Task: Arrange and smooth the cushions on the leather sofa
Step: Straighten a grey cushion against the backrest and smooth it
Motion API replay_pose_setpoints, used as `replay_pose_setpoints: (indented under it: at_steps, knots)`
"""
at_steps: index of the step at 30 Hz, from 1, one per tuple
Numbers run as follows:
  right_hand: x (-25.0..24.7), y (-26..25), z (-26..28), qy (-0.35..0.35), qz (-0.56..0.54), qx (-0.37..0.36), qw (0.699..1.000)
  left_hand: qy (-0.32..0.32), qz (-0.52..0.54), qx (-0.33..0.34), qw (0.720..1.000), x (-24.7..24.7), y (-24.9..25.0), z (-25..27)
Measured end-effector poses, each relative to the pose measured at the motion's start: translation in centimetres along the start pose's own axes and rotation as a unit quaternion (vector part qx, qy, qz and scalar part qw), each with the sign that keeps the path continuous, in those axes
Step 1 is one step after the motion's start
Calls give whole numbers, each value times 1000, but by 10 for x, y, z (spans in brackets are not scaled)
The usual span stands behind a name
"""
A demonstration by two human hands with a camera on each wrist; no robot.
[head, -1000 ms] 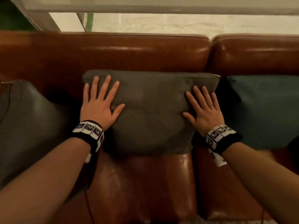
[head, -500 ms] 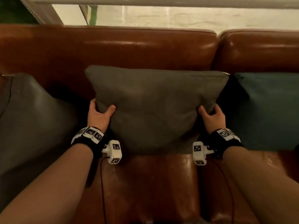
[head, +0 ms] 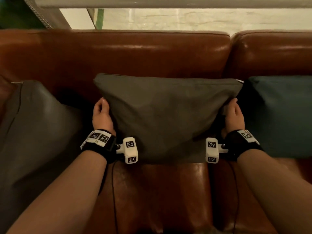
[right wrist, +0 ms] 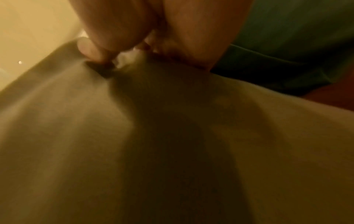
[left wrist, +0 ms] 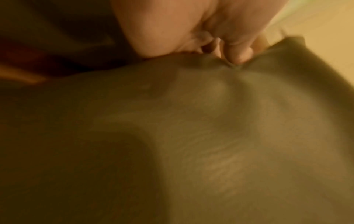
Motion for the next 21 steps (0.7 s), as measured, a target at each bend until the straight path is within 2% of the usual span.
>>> replay_pose_setpoints:
  at_steps: [3,6,9,10,12,13,14,15,18,21]
  knots:
    - [1,-12,-4,42,33,-17,998,36,-37,47,998,0,6,-6]
    - [-3,-23,-10,94,71,-50,992,59,-36,34,997,0,12,-14]
    - [-8,-16,-6,66,51,-16,996,64,-25,40,997,-6,8,-4]
    - [-12,-5,-4,46,14,19,999,50,-20,26,998,-10,0,2]
    - [-18,22,5,8,-45,83,996,1,6,-53,999,-19,-30,12]
    - [-18,33,12,-15,-56,103,993,-24,10,-96,995,-22,-45,16]
    - [-16,42,16,-29,-50,114,992,-33,-14,-111,993,-23,-57,17]
    - [-13,43,17,-22,-26,114,993,-25,-37,-105,993,-22,-64,16]
    - [-10,37,5,36,14,83,996,69,-59,-52,995,-20,-59,4]
    - [-11,31,0,56,16,53,997,92,-28,-47,994,-20,-53,-1]
Point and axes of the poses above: each hand's wrist, its own z-axis away from the middle knuckle, its own x-axis out of the palm, y = z × x, the point moved 1 cm from there along -z, towards the middle knuckle, and after that the axes turned 6 degrees about -x, right-handed, at the moved point
